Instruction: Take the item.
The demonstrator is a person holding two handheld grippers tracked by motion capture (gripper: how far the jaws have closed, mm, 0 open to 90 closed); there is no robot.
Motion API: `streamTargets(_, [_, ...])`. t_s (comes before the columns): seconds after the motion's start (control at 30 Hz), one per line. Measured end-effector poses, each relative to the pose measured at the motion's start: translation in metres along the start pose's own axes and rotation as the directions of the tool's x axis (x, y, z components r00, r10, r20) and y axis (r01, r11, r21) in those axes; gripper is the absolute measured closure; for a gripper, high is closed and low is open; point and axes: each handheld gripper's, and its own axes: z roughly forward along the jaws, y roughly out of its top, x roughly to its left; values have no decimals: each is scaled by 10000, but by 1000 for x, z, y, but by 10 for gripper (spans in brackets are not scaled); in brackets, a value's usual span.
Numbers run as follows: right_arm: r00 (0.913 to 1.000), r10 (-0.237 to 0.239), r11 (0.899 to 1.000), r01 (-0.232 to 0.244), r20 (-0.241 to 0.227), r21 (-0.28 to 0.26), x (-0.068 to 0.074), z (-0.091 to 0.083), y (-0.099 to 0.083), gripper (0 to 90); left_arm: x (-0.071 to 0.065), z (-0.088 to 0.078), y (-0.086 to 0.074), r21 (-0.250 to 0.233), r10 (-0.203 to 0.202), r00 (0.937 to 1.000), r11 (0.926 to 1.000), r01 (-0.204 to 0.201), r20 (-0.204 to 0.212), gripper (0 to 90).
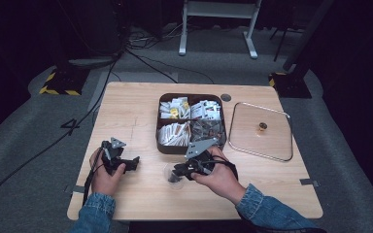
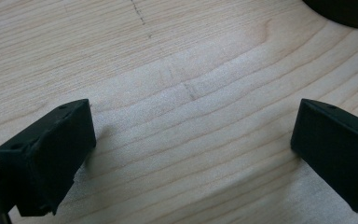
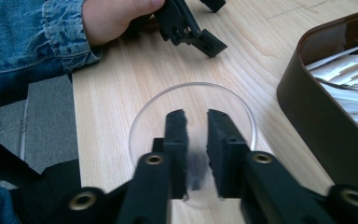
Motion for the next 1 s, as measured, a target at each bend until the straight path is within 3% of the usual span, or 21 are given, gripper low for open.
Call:
streamTargets(0.23, [9994, 246, 9982, -233, 235, -554, -5, -7, 2, 617, 0, 0, 0, -14, -21, 10000, 10000, 21, -2, 2])
streamTargets(0.6, [9951, 695, 9916, -611, 707, -1137, -18, -25, 5, 549, 0, 0, 0, -18, -24, 10000, 10000, 24, 2, 2])
streamTargets(0.87, [9863, 1056, 9832, -846, 1267, -1615, -30, -44, 9, 516, 0, 0, 0, -20, -16, 10000, 10000, 16, -1, 1])
streamTargets(1.0, [9785, 1340, 9743, -1012, 1566, -2014, -38, -56, 8, 517, 0, 0, 0, -20, -10, 10000, 10000, 10, 8, 1])
